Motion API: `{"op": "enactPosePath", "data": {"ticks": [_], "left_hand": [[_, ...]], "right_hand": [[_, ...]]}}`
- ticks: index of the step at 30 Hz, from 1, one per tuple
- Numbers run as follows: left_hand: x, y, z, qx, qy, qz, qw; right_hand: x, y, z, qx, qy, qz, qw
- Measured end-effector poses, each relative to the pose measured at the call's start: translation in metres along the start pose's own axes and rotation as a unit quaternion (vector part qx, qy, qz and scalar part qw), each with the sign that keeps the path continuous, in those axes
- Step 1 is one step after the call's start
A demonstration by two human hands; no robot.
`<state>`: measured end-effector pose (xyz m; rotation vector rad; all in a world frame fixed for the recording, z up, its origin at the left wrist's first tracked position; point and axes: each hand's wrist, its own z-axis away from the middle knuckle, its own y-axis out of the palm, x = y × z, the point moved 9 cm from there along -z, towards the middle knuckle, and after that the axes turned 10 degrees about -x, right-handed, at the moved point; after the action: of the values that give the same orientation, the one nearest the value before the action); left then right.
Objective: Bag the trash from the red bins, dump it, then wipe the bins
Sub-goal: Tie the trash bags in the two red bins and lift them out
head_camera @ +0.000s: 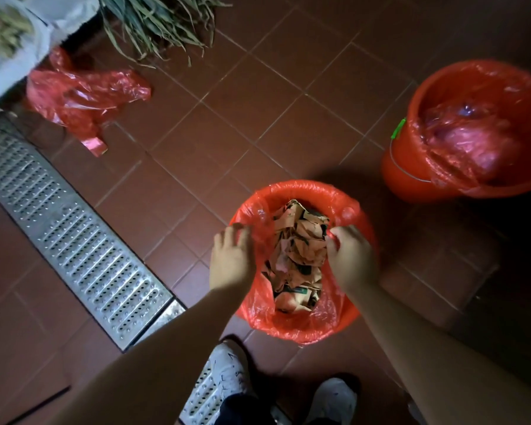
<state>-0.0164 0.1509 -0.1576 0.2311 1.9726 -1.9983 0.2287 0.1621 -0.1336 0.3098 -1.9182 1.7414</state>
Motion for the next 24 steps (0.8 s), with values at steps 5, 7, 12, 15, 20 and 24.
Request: {"op": "enactPosePath", "data": {"ticks": [5, 7, 12, 15, 20, 24], "left_hand": [[0.054, -0.005, -0.003, 0.034, -0.201, 0.033, 0.979], [0.059, -0.003, -0.006, 0.046, -0.236, 0.038, 0.97], [0.042, -0.025, -0.013, -0.021, -0.241, 0.086, 0.966], [0.015, -0.038, -0.008, -0.034, -0.196, 0.125, 0.972], [-0.018, -0.055, 0.008, -0.004, -0.158, 0.196, 0.968], [-0.023, -0.061, 0.027, 0.051, -0.198, 0.158, 0.966]], "right_hand": [[0.017, -0.01, 0.003, -0.018, -0.007, -0.039, 0.999], [0.025, -0.014, 0.003, -0.027, -0.013, -0.062, 0.998], [0.05, -0.022, 0.005, -0.03, -0.026, -0.12, 0.992], [0.064, -0.03, 0.008, -0.03, -0.028, -0.146, 0.989], [0.069, -0.047, 0.016, -0.014, 0.006, -0.181, 0.983], [0.047, -0.046, 0.025, 0.076, 0.128, -0.179, 0.973]]}}
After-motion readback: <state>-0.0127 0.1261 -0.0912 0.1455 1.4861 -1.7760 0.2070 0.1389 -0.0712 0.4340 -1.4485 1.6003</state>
